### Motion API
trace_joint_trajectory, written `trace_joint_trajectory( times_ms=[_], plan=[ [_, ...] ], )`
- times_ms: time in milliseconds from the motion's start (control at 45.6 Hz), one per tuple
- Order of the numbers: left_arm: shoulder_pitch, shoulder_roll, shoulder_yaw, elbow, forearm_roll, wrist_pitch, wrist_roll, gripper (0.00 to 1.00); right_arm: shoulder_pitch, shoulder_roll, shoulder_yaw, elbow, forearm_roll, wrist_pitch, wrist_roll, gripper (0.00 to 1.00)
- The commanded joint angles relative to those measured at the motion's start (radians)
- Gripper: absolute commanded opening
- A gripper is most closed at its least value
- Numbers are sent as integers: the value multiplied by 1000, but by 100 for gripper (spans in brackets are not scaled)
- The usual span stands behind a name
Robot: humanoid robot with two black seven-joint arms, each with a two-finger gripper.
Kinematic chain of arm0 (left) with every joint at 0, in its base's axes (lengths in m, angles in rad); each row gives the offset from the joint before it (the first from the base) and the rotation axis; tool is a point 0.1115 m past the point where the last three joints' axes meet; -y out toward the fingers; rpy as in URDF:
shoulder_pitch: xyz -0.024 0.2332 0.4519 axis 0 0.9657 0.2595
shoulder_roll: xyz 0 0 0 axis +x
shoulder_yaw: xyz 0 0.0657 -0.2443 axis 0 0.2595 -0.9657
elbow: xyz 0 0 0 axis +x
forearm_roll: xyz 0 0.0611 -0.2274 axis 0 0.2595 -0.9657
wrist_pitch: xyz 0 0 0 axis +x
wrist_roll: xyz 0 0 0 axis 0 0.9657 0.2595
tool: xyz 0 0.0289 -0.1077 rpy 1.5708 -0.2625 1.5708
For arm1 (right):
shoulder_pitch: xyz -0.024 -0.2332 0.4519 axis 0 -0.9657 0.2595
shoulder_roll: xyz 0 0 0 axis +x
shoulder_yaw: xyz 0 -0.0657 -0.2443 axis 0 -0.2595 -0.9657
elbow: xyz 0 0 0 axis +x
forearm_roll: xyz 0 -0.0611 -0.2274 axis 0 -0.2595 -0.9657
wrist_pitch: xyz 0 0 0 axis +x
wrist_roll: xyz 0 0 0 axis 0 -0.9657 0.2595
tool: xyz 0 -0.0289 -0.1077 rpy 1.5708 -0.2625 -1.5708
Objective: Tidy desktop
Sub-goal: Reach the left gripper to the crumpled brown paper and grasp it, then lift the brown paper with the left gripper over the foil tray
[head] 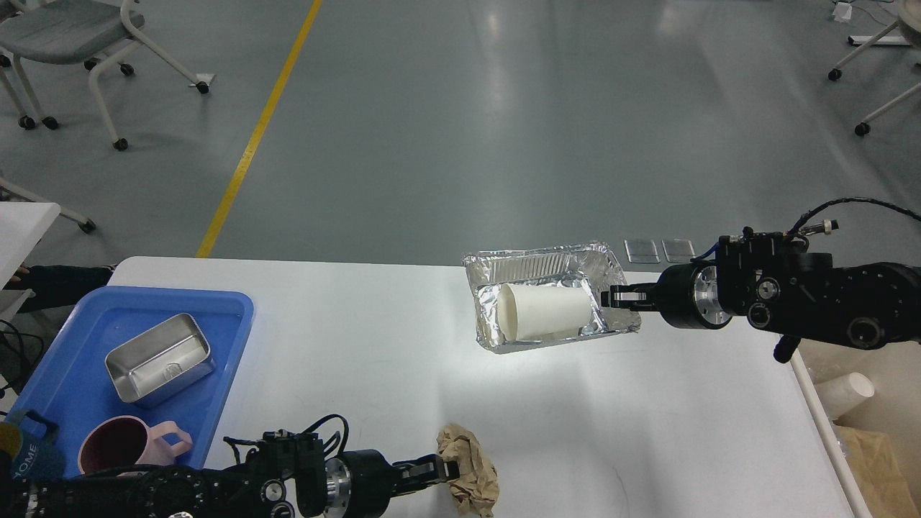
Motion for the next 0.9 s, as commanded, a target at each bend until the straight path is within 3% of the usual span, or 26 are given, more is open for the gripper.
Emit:
trace_joint_trajectory(
  times_ms=[0, 241, 329, 460, 658, 877],
  plan=[
    [-36, 139, -4, -86, -3, -6, -6, 0, 2, 1, 0, 0, 0, 0, -1, 0],
    [-82, 473, -45, -256, -3, -49, -15, 1, 0, 6, -3, -2, 14, 0, -1, 0],
    [-82, 582, -103, -296, -5, -102, -41, 1, 0, 6, -3, -2, 14, 0, -1, 0],
    [-79, 700, -203, -328, -14, -173, -48, 1, 0, 6, -3, -2, 14, 0, -1, 0],
    [-80, 782, -375, -332, -60, -273, -49, 1, -2, 1, -3, -2, 14, -2, -1, 0],
    [-134, 745, -518, -322, -95, -323, -34, 0, 2, 1, 0, 4, 14, -2, -1, 0]
  ],
)
